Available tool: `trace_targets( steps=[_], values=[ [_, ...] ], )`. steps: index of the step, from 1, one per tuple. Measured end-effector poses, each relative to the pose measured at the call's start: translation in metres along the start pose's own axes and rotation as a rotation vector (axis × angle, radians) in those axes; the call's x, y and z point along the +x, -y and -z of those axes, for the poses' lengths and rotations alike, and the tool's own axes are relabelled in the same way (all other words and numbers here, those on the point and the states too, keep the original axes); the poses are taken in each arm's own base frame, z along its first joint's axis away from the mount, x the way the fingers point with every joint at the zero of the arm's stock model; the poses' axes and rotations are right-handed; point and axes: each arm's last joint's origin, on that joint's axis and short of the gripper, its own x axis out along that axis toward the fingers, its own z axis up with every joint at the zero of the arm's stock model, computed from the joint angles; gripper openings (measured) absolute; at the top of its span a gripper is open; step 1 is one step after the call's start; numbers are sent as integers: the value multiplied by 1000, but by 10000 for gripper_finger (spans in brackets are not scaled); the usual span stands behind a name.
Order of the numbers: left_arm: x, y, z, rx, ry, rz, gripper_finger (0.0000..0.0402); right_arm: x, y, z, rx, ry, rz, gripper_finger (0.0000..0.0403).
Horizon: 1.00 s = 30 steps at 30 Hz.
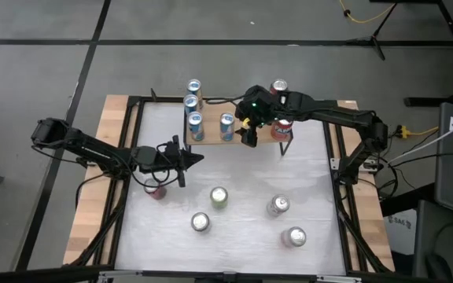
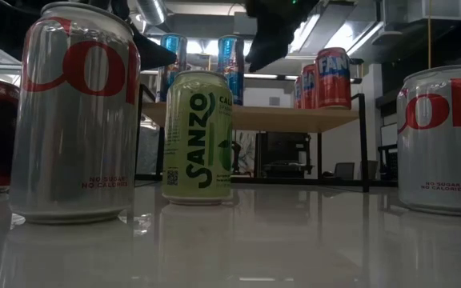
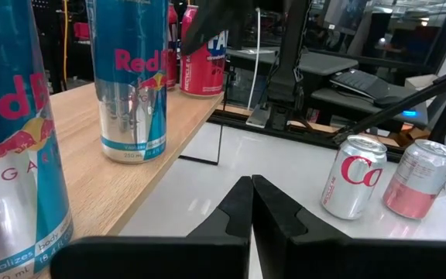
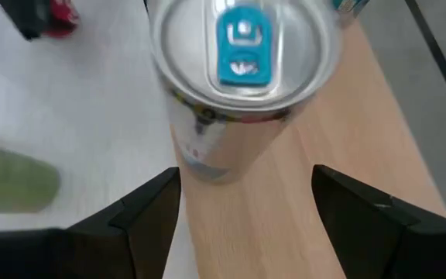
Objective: Sort soda cans
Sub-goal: Put the blue soda can on the shelf aligned with the blue soda cans
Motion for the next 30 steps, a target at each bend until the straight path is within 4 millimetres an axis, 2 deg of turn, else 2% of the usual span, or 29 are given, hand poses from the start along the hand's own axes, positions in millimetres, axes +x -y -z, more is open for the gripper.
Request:
trace_targets(
  steps=[10,19,30],
  values=[
    [0,0,0,1,-2,0,0,35,2,5,0,-83,36,280],
    [0,0,1,3,-7,-1,0,60,4,2,-17,-55,48,280],
    [0,0,1,3,-7,-1,0,66,4,2,-33,-49,48,280]
  ],
)
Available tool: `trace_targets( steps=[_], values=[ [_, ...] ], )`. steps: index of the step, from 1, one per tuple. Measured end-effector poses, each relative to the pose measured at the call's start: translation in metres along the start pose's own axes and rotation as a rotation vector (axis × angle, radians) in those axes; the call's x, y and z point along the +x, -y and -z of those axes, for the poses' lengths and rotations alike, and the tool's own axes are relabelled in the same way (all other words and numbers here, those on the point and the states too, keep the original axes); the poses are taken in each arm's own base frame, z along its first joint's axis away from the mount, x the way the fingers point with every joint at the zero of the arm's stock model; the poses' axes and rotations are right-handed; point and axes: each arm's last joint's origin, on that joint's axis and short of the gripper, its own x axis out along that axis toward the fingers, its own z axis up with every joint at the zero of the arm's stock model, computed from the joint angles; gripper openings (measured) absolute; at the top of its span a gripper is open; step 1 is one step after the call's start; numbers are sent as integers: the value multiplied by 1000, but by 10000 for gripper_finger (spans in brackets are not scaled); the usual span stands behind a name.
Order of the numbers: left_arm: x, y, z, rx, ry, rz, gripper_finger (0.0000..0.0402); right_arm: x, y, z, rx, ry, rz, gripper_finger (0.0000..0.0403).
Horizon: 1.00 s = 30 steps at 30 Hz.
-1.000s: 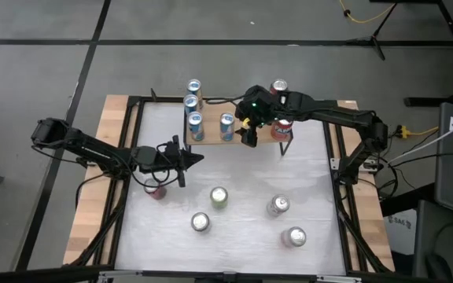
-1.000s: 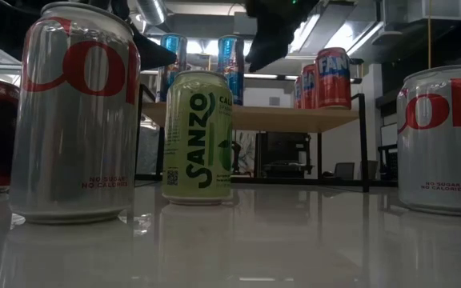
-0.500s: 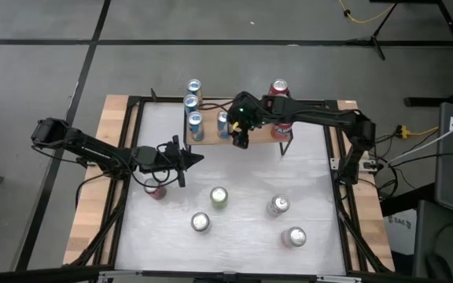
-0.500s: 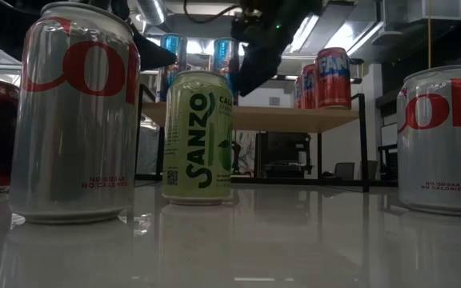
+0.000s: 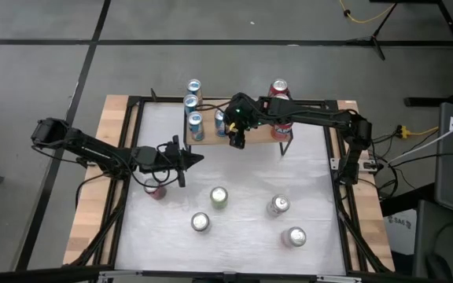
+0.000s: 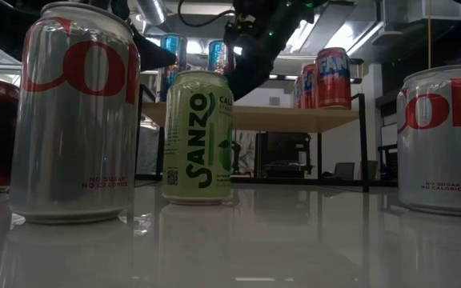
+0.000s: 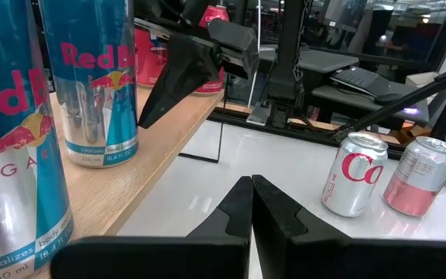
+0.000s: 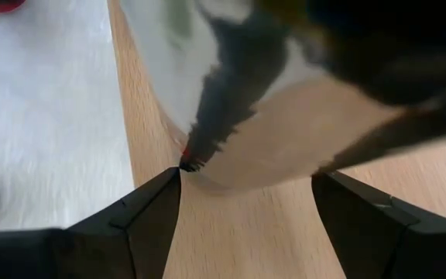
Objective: Sort soda cans
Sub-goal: Put the blue soda can on the shelf aligned with the blue soda cans
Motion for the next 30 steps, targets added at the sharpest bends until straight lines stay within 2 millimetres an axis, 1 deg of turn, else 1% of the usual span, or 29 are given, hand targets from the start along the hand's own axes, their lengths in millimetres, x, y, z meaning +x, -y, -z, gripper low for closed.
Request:
trace_targets(
  steps=[6,9,12,20,26,30],
  values=[
    [0,0,0,0,0,0,0,0,-1,1,-1,-8,-26,280],
    [0,0,0,0,0,0,0,-5,0,1,1,-11,-5,280],
    [0,0,0,0,0,0,0,-15,1,0,4,6,30,280],
    [0,0,0,0,0,0,0,-45,2,-4,7,71,40,280],
    [0,0,0,0,0,0,0,-62,3,-6,9,107,46,280],
    [0,0,0,-1,0,0,0,-76,4,-10,11,172,58,280]
  ],
)
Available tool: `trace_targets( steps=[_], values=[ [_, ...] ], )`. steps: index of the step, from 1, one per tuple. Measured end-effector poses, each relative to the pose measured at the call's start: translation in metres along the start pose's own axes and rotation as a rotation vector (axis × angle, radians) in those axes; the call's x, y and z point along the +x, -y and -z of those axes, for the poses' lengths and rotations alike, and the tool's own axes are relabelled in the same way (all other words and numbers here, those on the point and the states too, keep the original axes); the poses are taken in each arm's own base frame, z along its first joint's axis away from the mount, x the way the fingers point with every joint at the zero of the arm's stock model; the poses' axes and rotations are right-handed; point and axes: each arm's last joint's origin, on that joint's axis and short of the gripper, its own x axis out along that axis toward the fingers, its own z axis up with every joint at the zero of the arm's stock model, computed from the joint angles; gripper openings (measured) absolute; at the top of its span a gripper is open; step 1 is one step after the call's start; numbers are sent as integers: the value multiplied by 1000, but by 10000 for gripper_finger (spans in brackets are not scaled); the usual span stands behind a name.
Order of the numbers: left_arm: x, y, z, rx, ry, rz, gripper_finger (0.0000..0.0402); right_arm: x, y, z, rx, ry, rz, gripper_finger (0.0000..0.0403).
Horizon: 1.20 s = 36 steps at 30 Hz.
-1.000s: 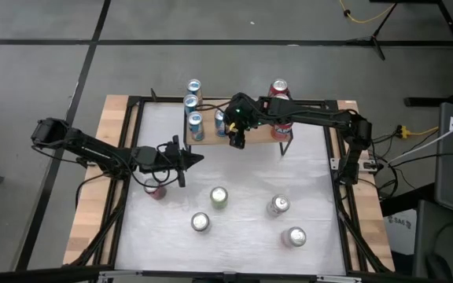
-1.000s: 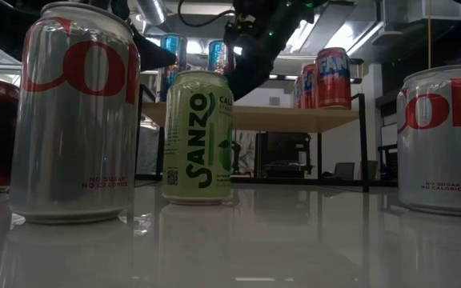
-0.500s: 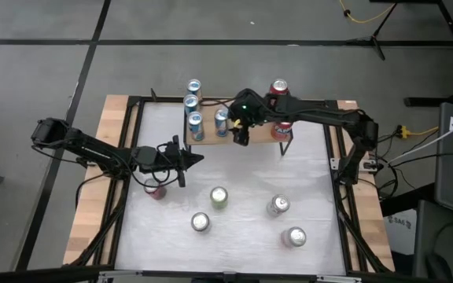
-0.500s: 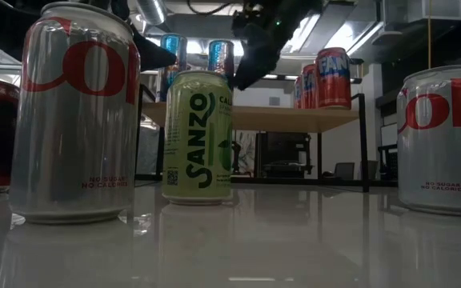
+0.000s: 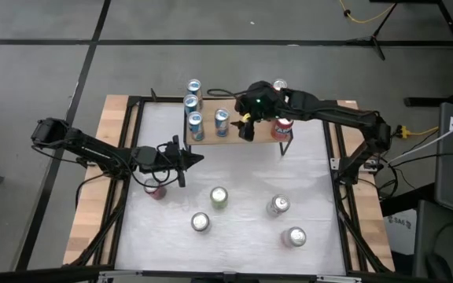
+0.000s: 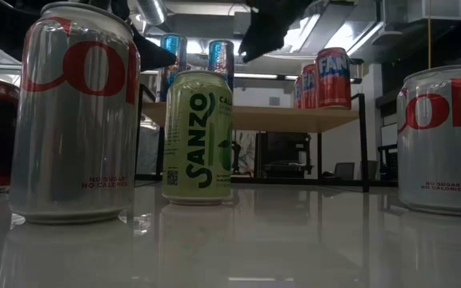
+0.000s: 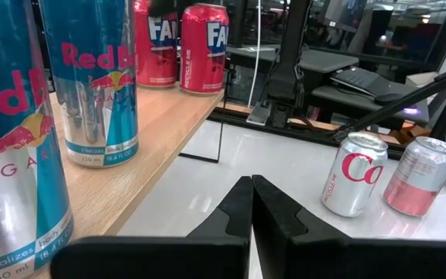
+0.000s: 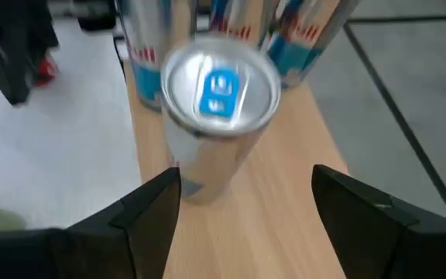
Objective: Sort soda cans
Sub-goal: Put the blue soda can on the shelf aligned with the blue soda cans
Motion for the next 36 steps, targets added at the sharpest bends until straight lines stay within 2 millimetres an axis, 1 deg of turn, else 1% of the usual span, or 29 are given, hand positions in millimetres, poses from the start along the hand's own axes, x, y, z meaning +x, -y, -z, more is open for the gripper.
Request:
trace_targets(
  steps=[5,11,16,23,27,36],
  values=[
    [0,0,0,0,0,0,0,-11,2,-10,5,109,18,280],
    [0,0,0,0,0,0,0,-10,3,-20,8,204,23,280],
    [0,0,0,0,0,0,0,-8,3,-19,8,198,16,280],
    [0,0,0,0,0,0,0,-5,0,-21,32,230,-65,280],
    [0,0,0,0,0,0,0,-2,0,-23,31,250,-73,280],
    [0,0,0,0,0,0,0,7,0,-21,29,226,-74,280]
  ],
)
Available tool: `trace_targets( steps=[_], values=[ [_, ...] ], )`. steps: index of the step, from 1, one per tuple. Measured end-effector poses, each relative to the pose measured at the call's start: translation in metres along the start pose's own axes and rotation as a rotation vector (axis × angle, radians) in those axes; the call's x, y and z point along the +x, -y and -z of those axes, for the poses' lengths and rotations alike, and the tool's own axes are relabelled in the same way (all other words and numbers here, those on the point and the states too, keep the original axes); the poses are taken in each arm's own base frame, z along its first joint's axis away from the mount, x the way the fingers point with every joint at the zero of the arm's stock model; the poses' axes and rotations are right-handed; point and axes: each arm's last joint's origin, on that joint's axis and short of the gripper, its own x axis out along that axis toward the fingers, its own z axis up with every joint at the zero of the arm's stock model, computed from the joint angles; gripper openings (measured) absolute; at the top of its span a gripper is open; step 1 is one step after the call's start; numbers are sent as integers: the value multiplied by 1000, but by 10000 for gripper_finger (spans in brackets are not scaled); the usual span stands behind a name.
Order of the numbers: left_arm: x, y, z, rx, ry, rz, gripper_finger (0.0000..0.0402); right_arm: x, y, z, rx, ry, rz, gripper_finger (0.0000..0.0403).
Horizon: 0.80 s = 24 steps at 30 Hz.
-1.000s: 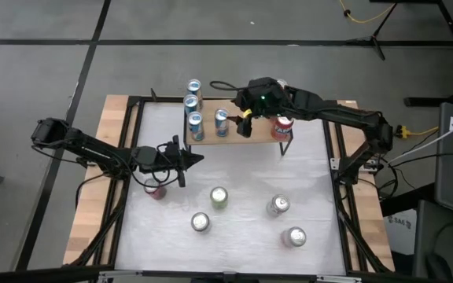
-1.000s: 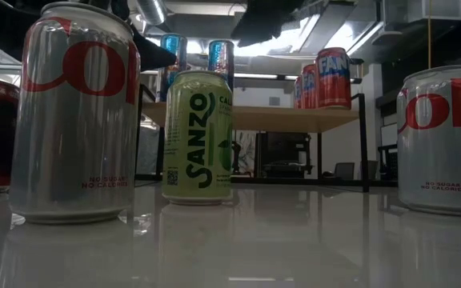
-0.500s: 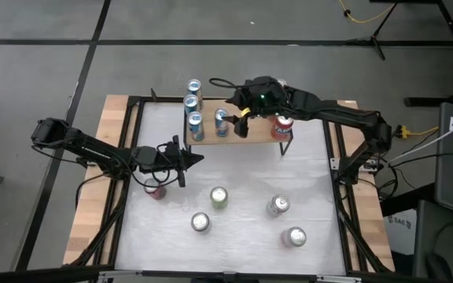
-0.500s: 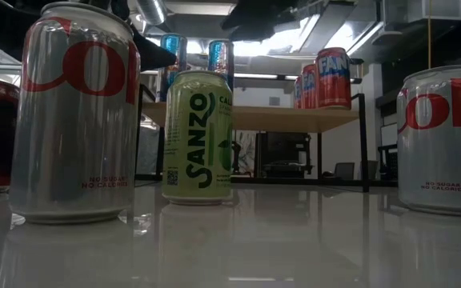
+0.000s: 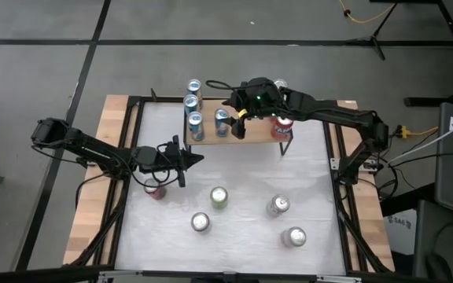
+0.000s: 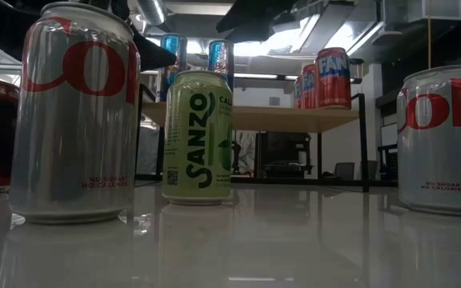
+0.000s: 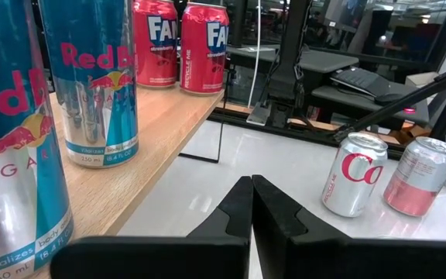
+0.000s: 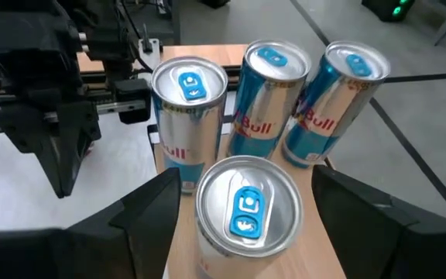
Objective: Sort soda cans
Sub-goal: Put the blue soda can on the shelf aligned with the blue soda cans
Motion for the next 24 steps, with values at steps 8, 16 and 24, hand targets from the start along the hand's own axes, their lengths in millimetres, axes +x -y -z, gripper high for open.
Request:
trace_targets(
  steps=[8,16,24],
  values=[
    [0,0,0,0,0,0,0,8,0,4,1,-21,-2,280],
    [0,0,0,0,0,0,0,18,0,10,2,-56,-6,280],
    [0,0,0,0,-1,0,0,21,0,12,-7,-61,-8,280]
  ],
)
